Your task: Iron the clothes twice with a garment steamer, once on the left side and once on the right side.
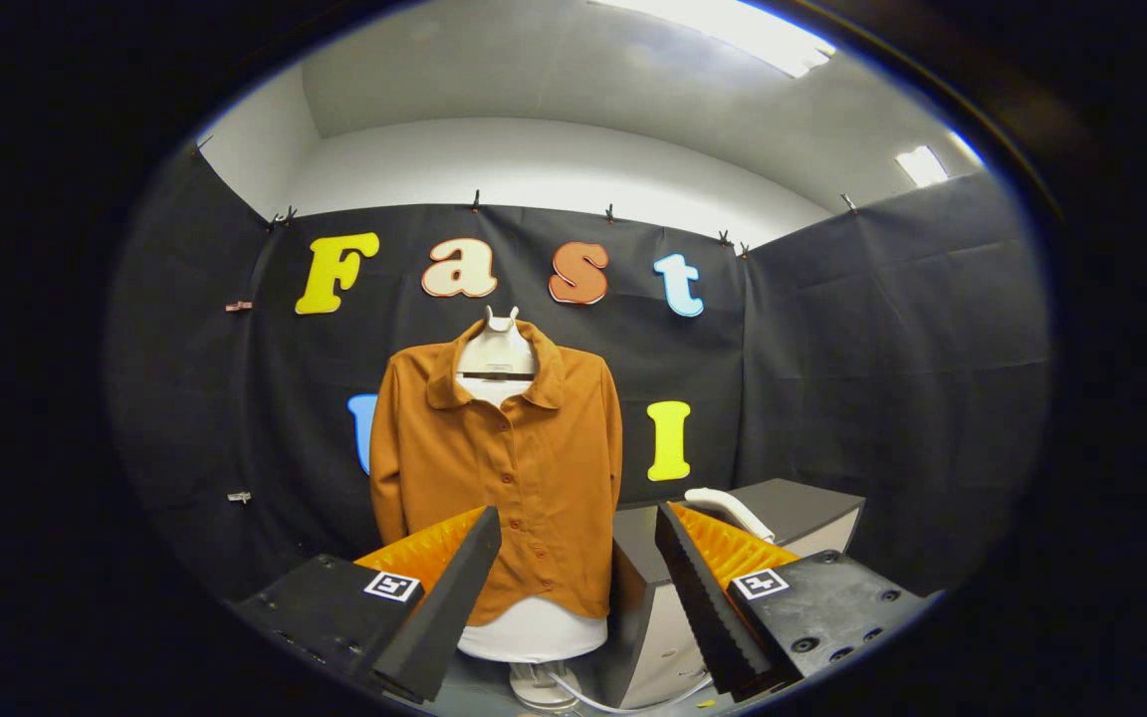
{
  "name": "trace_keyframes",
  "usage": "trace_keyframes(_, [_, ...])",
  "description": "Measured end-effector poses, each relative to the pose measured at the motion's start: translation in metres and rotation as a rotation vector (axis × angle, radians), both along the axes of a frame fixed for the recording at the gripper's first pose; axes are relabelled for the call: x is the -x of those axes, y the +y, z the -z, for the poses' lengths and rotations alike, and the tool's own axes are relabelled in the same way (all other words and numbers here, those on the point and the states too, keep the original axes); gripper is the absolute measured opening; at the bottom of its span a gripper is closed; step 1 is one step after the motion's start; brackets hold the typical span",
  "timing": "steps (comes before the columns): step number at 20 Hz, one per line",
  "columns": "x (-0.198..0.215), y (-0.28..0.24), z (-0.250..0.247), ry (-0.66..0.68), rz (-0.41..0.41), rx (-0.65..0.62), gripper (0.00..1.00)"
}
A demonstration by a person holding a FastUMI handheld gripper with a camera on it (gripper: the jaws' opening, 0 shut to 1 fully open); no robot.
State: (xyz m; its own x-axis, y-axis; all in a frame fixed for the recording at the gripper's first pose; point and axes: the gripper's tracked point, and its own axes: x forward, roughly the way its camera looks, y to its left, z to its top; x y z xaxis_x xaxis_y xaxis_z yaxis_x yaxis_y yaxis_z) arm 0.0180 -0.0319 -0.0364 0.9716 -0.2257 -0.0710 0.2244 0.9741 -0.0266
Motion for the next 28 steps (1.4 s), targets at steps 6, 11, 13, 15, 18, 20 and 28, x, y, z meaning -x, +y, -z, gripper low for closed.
trace_keyframes(6, [-0.043, -0.054, 0.024, 0.035, 0.039, 0.007, 0.98])
trace_keyframes(11, [-0.1, -0.13, 0.034, 0.038, 0.05, 0.005, 0.98])
trace_keyframes(13, [-0.123, -0.164, 0.042, 0.054, 0.053, 0.006, 0.98])
trace_keyframes(15, [-0.144, -0.198, 0.052, 0.072, 0.057, 0.009, 0.98])
trace_keyframes(18, [-0.171, -0.247, 0.067, 0.096, 0.074, -0.003, 0.98])
trace_keyframes(20, [-0.187, -0.27, 0.079, 0.116, 0.076, -0.013, 0.98])
trace_keyframes(28, [-0.236, -0.336, 0.139, 0.226, 0.095, -0.089, 0.99])
